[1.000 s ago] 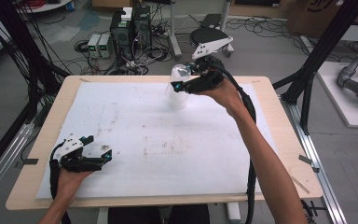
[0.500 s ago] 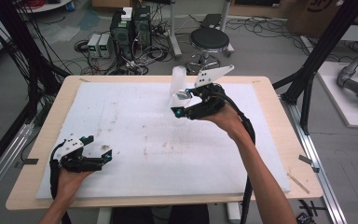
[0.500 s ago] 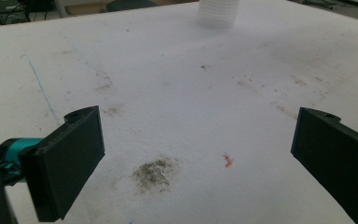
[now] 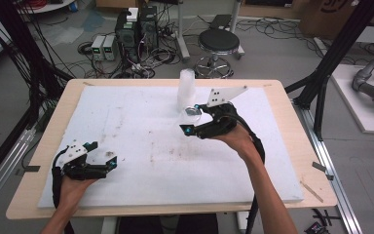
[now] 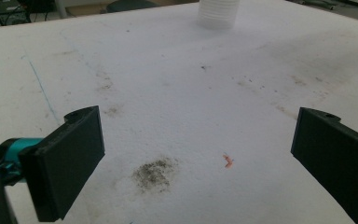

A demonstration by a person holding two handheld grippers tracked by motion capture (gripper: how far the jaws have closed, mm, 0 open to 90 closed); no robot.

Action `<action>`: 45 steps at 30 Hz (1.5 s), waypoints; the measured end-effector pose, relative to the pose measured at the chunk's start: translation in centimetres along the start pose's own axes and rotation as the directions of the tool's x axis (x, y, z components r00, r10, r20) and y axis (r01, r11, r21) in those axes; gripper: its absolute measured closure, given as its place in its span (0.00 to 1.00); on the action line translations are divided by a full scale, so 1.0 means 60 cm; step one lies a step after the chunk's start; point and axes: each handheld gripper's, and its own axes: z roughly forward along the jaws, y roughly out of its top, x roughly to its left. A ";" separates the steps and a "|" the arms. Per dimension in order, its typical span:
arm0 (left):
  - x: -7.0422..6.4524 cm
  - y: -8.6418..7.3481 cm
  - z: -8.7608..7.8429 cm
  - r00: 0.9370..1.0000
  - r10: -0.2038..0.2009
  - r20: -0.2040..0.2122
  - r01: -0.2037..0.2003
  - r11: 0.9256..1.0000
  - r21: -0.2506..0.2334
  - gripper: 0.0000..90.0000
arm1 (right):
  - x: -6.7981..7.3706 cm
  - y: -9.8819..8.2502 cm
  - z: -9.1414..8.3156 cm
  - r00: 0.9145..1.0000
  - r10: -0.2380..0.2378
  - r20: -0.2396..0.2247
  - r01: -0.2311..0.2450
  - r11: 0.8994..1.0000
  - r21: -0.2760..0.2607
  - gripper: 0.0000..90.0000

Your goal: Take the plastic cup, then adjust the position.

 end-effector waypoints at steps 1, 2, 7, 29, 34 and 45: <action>0.000 0.000 0.000 1.000 0.000 0.000 0.000 1.000 -0.002 0.03 | 0.002 -0.003 0.002 1.000 -0.002 -0.005 0.002 1.000 0.003 0.44; 0.000 0.000 0.000 1.000 0.000 0.000 0.000 1.000 -0.003 0.03 | 0.004 -0.006 0.004 1.000 -0.001 -0.009 0.001 1.000 0.003 0.44; 0.000 0.000 0.000 1.000 0.000 -0.001 0.000 1.000 -0.002 0.03 | 0.008 -0.019 0.012 1.000 0.006 -0.015 -0.006 1.000 -0.001 0.44; 0.001 0.000 -0.001 1.000 -0.004 0.007 0.004 1.000 -0.008 0.03 | 0.017 -0.044 0.016 0.999 0.011 -0.038 -0.012 1.000 -0.020 0.44; 0.006 0.012 -0.006 0.999 -0.004 0.053 0.006 0.999 -0.041 0.03 | 0.020 -0.045 0.016 0.999 0.007 -0.045 -0.008 1.000 -0.025 0.44; -0.022 0.072 0.004 0.944 0.109 0.313 -0.066 0.987 -0.147 0.03 | 0.028 -0.048 0.012 0.997 0.003 -0.073 -0.007 0.998 -0.060 0.44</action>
